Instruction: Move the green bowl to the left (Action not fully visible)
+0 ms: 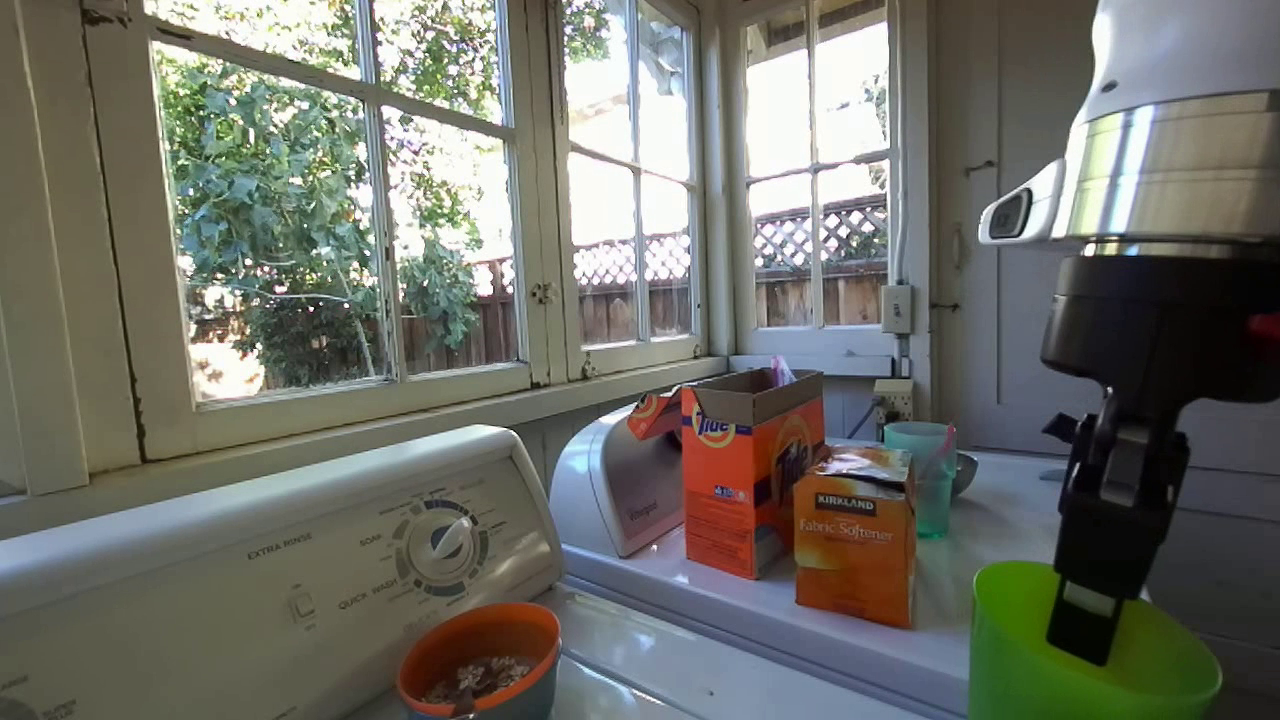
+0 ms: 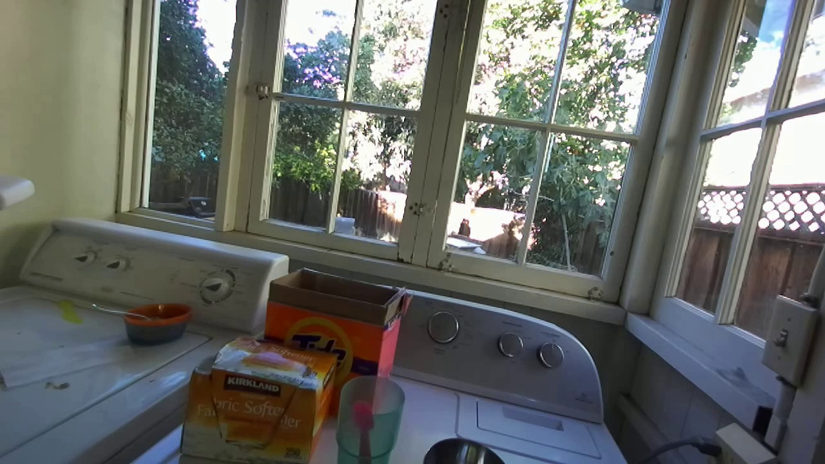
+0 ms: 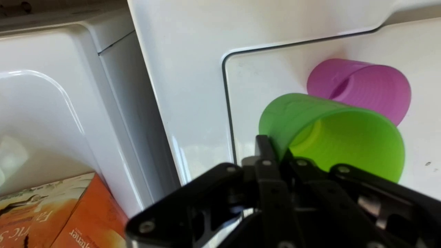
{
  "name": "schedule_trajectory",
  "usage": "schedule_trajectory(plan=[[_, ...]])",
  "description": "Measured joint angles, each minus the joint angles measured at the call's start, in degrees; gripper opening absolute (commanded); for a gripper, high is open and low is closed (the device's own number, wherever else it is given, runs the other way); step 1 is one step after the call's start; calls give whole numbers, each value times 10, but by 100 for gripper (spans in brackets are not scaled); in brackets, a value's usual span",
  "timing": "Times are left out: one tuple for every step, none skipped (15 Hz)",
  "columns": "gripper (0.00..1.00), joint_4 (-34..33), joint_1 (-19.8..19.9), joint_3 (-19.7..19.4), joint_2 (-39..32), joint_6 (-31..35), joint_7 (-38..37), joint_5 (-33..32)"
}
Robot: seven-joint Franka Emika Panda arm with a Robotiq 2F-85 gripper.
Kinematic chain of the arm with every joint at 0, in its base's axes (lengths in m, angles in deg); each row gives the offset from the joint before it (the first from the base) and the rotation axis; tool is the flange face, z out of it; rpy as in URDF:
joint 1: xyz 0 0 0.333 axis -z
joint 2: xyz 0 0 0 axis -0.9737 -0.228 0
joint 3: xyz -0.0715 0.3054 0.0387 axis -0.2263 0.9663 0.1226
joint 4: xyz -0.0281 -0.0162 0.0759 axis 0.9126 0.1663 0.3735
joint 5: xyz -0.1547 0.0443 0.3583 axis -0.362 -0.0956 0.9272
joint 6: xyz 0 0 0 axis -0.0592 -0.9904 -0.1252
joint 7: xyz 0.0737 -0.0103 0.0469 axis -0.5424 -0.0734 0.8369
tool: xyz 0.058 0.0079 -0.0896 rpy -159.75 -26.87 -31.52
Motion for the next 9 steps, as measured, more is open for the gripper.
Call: schedule_trajectory(plan=[[1,2,-4,1,5,0,1,0],[1,3,-7,2,9,-1,2,0],[1,5,-12,3,13,-2,3,0],[1,7,-16,3,17,-3,5,0],[1,8,-20,4,20,-6,8,0],[1,9,-24,4,22,-10,11,0],[1,9,-28,4,24,-13,14,0],[1,10,-32,4,26,-15,17,0],[1,10,-35,4,28,-16,22,0]])
